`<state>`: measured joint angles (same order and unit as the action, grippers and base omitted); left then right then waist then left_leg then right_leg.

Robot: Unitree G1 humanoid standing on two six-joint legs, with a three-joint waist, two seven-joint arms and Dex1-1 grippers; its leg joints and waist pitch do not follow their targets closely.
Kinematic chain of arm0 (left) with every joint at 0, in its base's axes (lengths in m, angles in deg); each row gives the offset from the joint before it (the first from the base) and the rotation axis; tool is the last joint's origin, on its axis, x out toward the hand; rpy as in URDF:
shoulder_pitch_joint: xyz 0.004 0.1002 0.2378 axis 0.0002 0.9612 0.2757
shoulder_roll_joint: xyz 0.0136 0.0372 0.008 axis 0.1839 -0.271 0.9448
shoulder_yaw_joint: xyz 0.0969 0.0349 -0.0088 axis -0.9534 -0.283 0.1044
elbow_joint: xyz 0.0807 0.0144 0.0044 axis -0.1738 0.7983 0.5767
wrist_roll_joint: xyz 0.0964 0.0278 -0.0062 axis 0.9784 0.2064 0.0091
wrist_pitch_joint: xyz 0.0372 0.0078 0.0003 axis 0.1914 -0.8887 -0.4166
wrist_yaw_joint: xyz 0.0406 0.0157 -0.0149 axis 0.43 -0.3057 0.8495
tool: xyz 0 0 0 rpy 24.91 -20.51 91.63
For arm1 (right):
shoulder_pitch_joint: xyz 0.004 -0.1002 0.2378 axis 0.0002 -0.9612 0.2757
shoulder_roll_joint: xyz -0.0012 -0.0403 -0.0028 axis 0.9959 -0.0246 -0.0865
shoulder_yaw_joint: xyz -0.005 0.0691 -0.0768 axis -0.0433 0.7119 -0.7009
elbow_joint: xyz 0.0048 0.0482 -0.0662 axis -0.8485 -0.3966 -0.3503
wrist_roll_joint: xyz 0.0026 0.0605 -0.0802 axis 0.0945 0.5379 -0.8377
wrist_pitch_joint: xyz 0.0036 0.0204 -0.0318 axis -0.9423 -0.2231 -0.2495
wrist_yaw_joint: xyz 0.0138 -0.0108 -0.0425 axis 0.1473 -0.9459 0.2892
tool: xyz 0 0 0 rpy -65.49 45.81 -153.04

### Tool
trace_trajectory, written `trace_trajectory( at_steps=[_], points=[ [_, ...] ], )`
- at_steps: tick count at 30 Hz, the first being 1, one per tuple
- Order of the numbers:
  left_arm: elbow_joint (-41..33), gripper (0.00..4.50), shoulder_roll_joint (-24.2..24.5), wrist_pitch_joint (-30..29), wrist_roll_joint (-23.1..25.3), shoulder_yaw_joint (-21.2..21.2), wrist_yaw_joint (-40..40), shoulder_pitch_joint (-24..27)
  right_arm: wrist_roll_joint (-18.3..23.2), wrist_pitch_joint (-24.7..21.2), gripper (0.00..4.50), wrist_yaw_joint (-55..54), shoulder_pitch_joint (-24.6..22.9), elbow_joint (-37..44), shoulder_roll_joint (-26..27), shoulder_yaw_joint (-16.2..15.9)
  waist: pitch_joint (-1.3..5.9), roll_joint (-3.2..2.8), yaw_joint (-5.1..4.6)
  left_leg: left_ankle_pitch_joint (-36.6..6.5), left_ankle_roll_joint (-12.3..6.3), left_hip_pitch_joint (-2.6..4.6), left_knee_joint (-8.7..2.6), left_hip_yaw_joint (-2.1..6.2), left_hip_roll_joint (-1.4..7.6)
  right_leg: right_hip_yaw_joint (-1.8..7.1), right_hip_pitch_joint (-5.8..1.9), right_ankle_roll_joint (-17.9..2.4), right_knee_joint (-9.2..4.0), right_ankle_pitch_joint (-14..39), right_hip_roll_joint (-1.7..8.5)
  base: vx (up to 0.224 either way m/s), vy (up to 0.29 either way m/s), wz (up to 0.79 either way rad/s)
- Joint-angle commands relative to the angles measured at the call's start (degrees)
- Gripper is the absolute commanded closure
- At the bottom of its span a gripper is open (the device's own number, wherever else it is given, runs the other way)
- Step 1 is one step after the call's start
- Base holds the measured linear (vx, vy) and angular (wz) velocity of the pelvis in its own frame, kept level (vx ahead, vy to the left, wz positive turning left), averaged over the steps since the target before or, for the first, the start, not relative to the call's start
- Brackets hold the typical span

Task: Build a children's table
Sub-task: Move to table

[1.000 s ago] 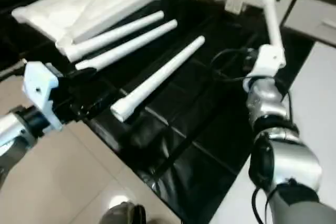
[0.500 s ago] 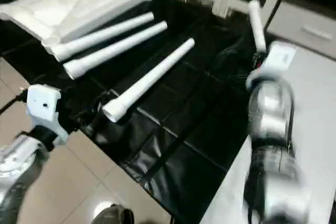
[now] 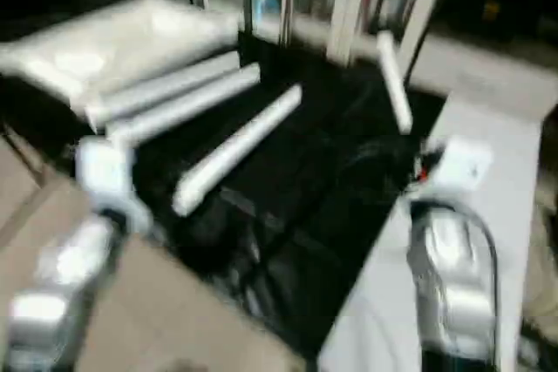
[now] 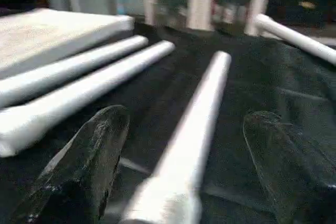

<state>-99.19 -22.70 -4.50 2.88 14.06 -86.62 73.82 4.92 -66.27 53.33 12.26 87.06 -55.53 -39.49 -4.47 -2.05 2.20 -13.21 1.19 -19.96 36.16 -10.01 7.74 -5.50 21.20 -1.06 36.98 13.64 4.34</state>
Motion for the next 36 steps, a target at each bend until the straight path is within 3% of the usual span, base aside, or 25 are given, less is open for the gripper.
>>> trace_trajectory(
  at_steps=[1, 4, 6, 8, 9, 12, 13, 14, 15, 16, 17, 18, 19, 20, 21, 22, 23, 24, 25, 26, 28, 29, 30, 32, 36],
  points=[
    [0.7, 0.54, 0.4, 0.4, 0.5, -0.4, -0.5, -1.1, 0.7, -3.7, 0.49, -1.1, -1.3, 3.9, -0.5, 0.2, 3.28, 1.13, 0.04, -9.4, 0.74, -0.82, -4.22, 3.07, 3.74, 4.76, -1.33, 2.6, -8.73, 38.9, 6.05, 0.0, 0.0, 0.0],
    [1.7, 0.54, -0.3, 0.7, 1.0, -1.4, -0.6, -1.6, 1.3, -6.9, 0.49, -1.4, -2.4, 7.0, -1.5, 0.4, 4.4, -0.39, -1.28, -2.3, -2.22, -2.31, -4.28, 3.09, 4.45, 3.9, -0.76, -4.9, -6.28, 8.0, 3.43, 0.0, 0.0, 0.0],
    [2.0, 0.54, -0.4, 1.2, 1.0, -1.7, -0.6, -1.6, 1.2, -8.4, 0.49, -1.0, -2.8, 8.5, -1.6, 0.7, 6.38, -0.71, -1.95, 10.8, -10.75, -4.17, -1.86, 2.4, 2.56, 2.66, 0.06, -10.8, -5.44, -10.9, 3.08, 0.0, 0.0, 0.0],
    [2.1, 0.54, -0.4, 1.5, 1.1, -1.7, -0.6, -1.5, 1.1, -8.9, 0.49, -0.8, -3.0, 9.0, -1.7, 0.6, 7.4, -0.63, -2.32, 19.1, -18.49, -6.02, -0.37, 2.03, 1.18, 1.45, 1.64, -11.7, -5.9, -22.7, 2.33, -0.034, 0.012, 0.0],
    [2.3, 0.54, -0.3, 1.8, 1.1, -1.6, -0.7, -1.5, 0.9, -9.2, 0.49, -0.6, -3.0, 9.2, -1.9, 0.5, 8.3, -1.4, -2.13, 19.3, -20.58, -6.31, -0.07, 2.35, 1.61, 0.65, 2.27, -11.1, -5.98, -21.1, 1.94, -0.069, 0.023, 0.01],
    [2.6, 0.54, 0.1, 2.3, 1.3, -0.8, -0.8, -1.5, 0.8, -10.2, 0.49, -1.5, -3.0, 9.1, -1.4, 0.3, 7.11, -2.7, -2.3, 5.5, -21.59, -6.73, -2.98, 2.95, 5.41, -1.48, 4.94, -5.2, -7.9, 9.0, 0.14, -0.153, 0.037, 0.02],
    [2.5, 0.54, 0.3, 2.3, 1.3, -0.4, -0.6, -1.6, 0.6, -10.4, 0.49, -1.8, -3.4, 9.2, -1.1, 0.0, 6.74, -3.35, -2.37, 1.4, -21.35, -6.99, -5.02, 3.63, 7.52, -1.85, 4.72, -3.4, -5.24, 12.6, -0.67, -0.18, 0.032, -0.02],
    [2.6, 0.54, 0.4, 2.3, 1.3, -0.3, -0.6, -1.7, 0.5, -10.5, 0.49, -1.9, -3.4, 9.1, -1.0, -0.2, 5.76, -4.05, -1.87, -6.6, -20.34, -7.82, -10.5, 4.68, 12.31, -1.37, 3.66, 0.9, 5.97, 14.2, -1.36, -0.208, -0.006, 0.1],
    [3.0, 0.54, 0.8, 2.4, 1.2, 0.4, -0.7, -2.0, 0.1, -10.8, 0.49, -2.4, -3.4, 9.1, -0.6, -0.8, 4.93, -2.83, 0.45, -18.0, -14.06, -9.4, -12.73, 1.51, 11.5, -0.42, 3.92, 1.8, 10.5, 12.6, -1.84, -0.208, -0.006, 0.1],
    [3.0, 0.54, 1.1, 2.3, 1.5, 0.5, -0.6, -2.2, -0.2, -10.9, 0.49, -2.7, -3.4, 9.1, -0.4, -1.2, 5.49, -1.94, 1.77, -28.3, -6.67, -9.69, -12.14, -0.11, 10.8, 3.29, 2.5, 3.2, 10.53, 15.6, -0.4, -0.224, -0.069, 0.29],
    [2.9, 0.54, 1.2, 2.2, 1.7, 0.5, -0.6, -2.3, -0.5, -11.0, 0.49, -3.0, -3.4, 9.0, -0.3, -1.3, 6.09, -1.12, 1.89, -28.7, -2.15, -8.71, -9.48, -1.73, 8.58, 5.11, 2.49, 3.0, 9.18, 19.7, 0.41, -0.211, -0.107, 0.23],
    [3.4, 0.54, 1.8, 2.0, 1.8, 1.3, -0.4, -2.8, -1.3, -11.6, 0.49, -3.6, -3.2, 9.2, 0.2, -1.9, 4.99, 2.6, 1.0, -14.4, 1.83, -2.59, 13.82, 0.01, 0.78, 9.56, 12.48, 5.0, -9.58, 53.1, 9.29, -0.211, -0.107, 0.23],
    [3.5, 0.54, 1.8, 1.9, 1.5, 1.8, -0.3, -2.9, -1.7, -11.7, 0.49, -3.8, -3.2, 9.2, 0.4, -2.2, 3.96, 0.55, 0.48, -10.9, 0.14, -5.92, 14.09, 2.61, -0.44, 12.79, 9.63, 5.9, -9.62, 59.1, 8.46, -0.145, -0.069, 0.03],
    [3.4, 0.54, 1.8, 1.9, 1.4, 2.2, -0.1, -2.8, -2.0, -11.6, 0.49, -4.0, -3.7, 9.5, 0.5, -2.2, 2.65, 2.23, 0.44, -10.3, 0.67, -8.97, 15.46, 3.35, -2.98, 10.28, 5.65, 8.9, -7.83, 65.8, 5.44, -0.102, -0.011, -0.02],
    [2.8, 0.54, 1.6, 1.9, 1.3, 3.2, 0.7, -2.3, -2.6, -11.5, 0.49, -4.3, -5.2, 10.6, 0.8, -2.2, 2.41, 2.28, 0.16, -17.1, 0.89, -4.21, 13.28, 4.22, -1.95, 9.9, 6.3, 7.7, -7.12, 66.1, 5.83, -0.102, -0.011, -0.02],
    [1.7, 0.54, 1.1, 1.7, 1.2, 3.6, 1.5, -1.6, -2.4, -11.3, 0.49, -4.1, -7.0, 11.9, 0.9, -1.9, 3.64, 0.08, -0.26, -23.1, 0.34, 0.78, 7.55, 4.82, -0.72, 8.35, 4.81, 4.1, -5.75, 54.5, 3.59, -0.161, 0.02, 0.17],
    [0.6, 0.54, 0.5, 1.4, 0.8, 3.8, 2.1, -1.0, -2.1, -11.0, 0.49, -3.7, -8.4, 12.8, 0.9, -1.4, 3.65, -1.11, -0.93, -23.9, 0.28, 2.89, 4.54, 5.01, 0.36, 6.48, 4.67, 2.2, -5.92, 45.3, 1.6, -0.258, 0.035, 0.31],
    [0.0, 0.54, 0.2, 1.1, 0.4, 4.0, 2.4, -0.8, -1.9, -10.9, 0.49, -3.4, -9.3, 13.3, 0.9, -1.2, 2.53, -2.06, -2.46, -35.3, -1.13, 2.22, -3.68, 8.55, 7.15, 2.97, 4.33, 0.5, -2.49, 24.9, -0.66, -0.258, 0.035, 0.31],
    [-0.7, 0.54, 0.0, 1.2, 0.7, 3.3, 2.5, -0.4, -1.8, -10.4, 0.49, -2.8, -10.1, 13.2, 0.8, -1.0, 2.01, -3.25, -2.42, -41.9, -0.55, -0.03, -7.59, 9.16, 9.51, 2.23, 1.4, -0.3, 3.26, 14.6, -0.12, -0.246, 0.076, 0.13],
    [-0.9, 0.54, -0.1, 1.2, 0.7, 3.1, 2.5, -0.2, -2.0, -10.4, 0.49, -2.6, -10.3, 13.3, 0.7, -1.1, 1.32, -4.09, -1.66, -47.8, -2.14, -2.17, -10.62, 7.57, 8.25, 0.04, -1.48, -0.5, 5.82, 1.1, 0.03, -0.175, 0.087, 0.0],
    [-2.6, 0.54, -1.4, 1.4, 1.1, 1.2, 2.6, 1.2, -2.9, -10.4, 0.49, -1.2, -12.0, 13.7, -0.9, -1.9, 2.49, -4.48, -1.25, -45.5, 2.59, -1.0, -9.26, 5.32, 4.77, 3.3, -4.6, 1.9, 3.98, 11.5, 1.94, -0.157, 0.064, 0.02],
    [-1.9, 0.54, -2.2, 2.3, 1.2, 0.5, 2.6, 1.1, -2.9, -9.8, 0.49, -0.6, -11.9, 13.3, -1.3, -1.5, 3.01, -1.68, -1.88, -38.2, 4.23, 0.45, -6.6, 5.42, 3.61, 5.3, -3.82, 3.0, 0.09, 22.4, 3.97, -0.1, 0.005, -0.13],
    [-0.7, 0.54, -3.3, 3.8, 1.4, -0.5, 2.6, 1.0, -2.6, -8.8, 0.49, 0.2, -11.7, 12.6, -1.7, -0.6, 2.45, -0.45, -2.1, -20.0, 2.87, -0.77, -1.06, 6.09, 2.25, 7.53, -3.19, 1.5, -7.33, 40.3, 9.28, -0.1, 0.005, -0.13],
    [0.3, 0.54, -2.8, 5.2, 3.0, -2.1, 2.3, 1.4, -3.8, -8.1, 0.49, 0.0, -12.3, 12.5, -2.2, -0.5, 2.66, 0.35, -0.98, -2.9, -0.95, 0.81, 1.33, 5.52, 1.7, 7.53, -1.13, 0.7, -10.04, 48.2, 9.37, -0.131, 0.001, -0.02],
    [1.9, 0.54, -3.5, 5.6, 3.3, -0.9, 3.6, 0.4, -3.0, -8.3, 0.49, -1.3, -12.6, 13.8, -1.2, 1.8, 1.73, -2.44, -4.13, -29.9, 5.27, -0.71, -5.52, 7.03, 3.89, 3.39, -2.64, -0.7, -6.95, 35.4, 4.55, -0.087, 0.02, -0.05]
  ],
)
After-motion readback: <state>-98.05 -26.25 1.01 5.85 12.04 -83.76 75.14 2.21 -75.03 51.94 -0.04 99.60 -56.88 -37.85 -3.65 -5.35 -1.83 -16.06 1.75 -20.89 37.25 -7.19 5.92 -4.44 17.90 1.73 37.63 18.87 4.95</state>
